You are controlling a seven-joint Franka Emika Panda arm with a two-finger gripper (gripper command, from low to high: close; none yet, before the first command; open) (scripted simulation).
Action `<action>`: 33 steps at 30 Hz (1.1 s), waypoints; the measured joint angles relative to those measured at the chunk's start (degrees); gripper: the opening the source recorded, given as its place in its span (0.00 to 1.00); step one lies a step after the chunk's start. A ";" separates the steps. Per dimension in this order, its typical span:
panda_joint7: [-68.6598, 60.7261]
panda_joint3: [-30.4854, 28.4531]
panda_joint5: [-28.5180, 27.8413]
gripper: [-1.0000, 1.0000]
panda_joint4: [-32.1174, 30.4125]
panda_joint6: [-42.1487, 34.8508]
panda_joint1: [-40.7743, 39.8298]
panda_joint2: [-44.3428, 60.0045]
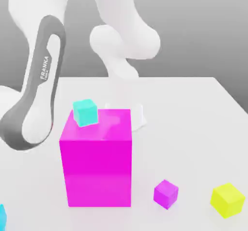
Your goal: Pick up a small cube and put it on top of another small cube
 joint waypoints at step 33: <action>-5.04 3.05 -11.07 0.00 -21.48 -30.72 8.42 -53.01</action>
